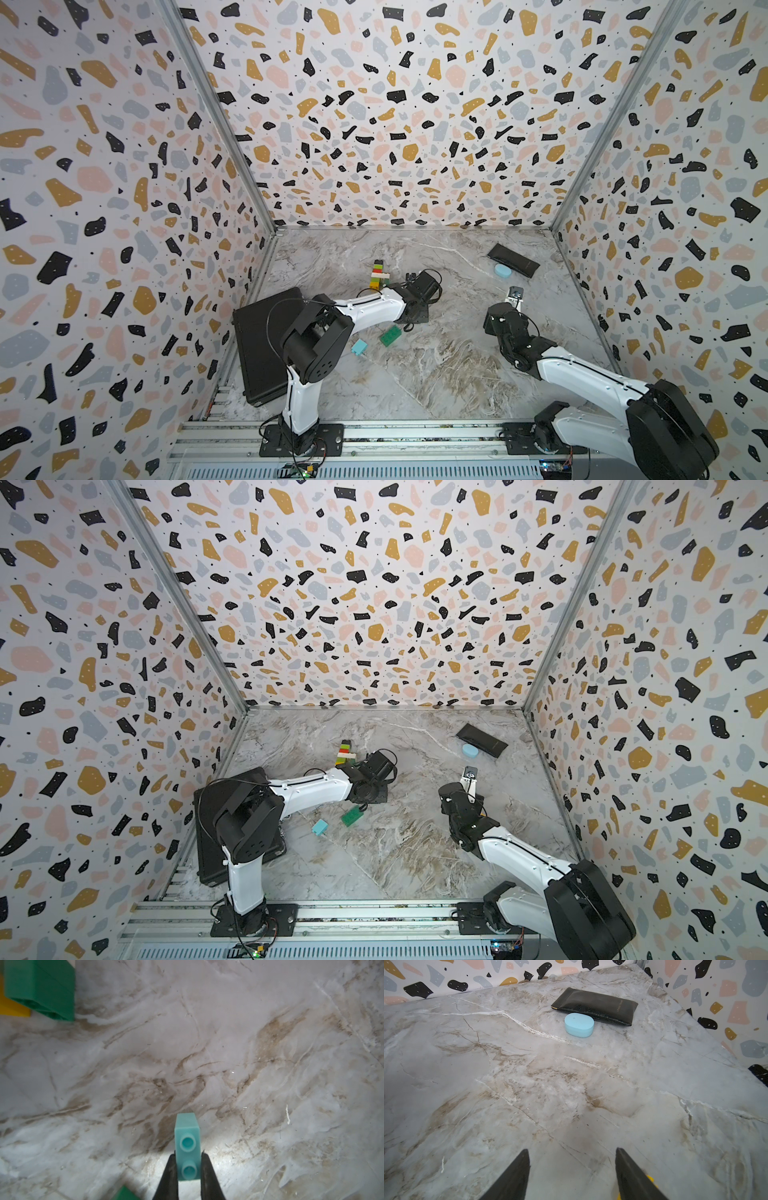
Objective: Assemble the letter h with lego
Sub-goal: Adjust the lego brick at the center of the board.
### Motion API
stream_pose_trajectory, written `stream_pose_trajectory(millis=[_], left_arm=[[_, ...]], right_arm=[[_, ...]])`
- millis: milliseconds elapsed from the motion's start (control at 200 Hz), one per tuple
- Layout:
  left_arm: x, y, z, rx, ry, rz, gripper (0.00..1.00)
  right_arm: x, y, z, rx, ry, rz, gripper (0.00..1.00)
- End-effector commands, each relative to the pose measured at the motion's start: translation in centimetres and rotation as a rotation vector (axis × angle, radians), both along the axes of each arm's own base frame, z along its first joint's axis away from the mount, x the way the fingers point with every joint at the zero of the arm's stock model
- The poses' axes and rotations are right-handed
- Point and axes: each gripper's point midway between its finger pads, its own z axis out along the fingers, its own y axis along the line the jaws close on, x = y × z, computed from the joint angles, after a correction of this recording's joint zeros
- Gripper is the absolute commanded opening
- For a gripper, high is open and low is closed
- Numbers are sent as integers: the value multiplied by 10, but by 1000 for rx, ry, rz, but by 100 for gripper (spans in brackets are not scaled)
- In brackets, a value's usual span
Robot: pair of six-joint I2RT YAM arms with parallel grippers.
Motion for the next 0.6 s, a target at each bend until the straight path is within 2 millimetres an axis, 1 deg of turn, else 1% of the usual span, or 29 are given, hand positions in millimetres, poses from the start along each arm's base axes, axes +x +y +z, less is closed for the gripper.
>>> stream_pose_trajectory(millis=[0, 185, 280, 340, 395, 506, 551, 596], left_arm=[[5, -4, 2, 1, -10, 0, 18], [4, -4, 7, 1, -8, -4, 35], [5, -6, 15, -11, -16, -7, 43], [6, -7, 25, -20, -27, -9, 44], [6, -8, 34, -36, -38, -12, 49], [1, -8, 57, -79, -55, -20, 55], [-3, -7, 69, -101, -67, -26, 62], [-10, -5, 82, -125, -77, -33, 73]], right_arm=[[2, -2, 14, 21, -35, -21, 67], [2, -3, 14, 21, -38, -20, 67], [2, -3, 14, 20, -38, -19, 67], [2, -4, 15, 15, -39, -22, 67], [2, -5, 16, 12, -42, -31, 67], [-1, -15, 18, 1, -57, -79, 67], [-2, -20, 19, -4, -62, -100, 68], [-4, -26, 20, -11, -64, -130, 70]])
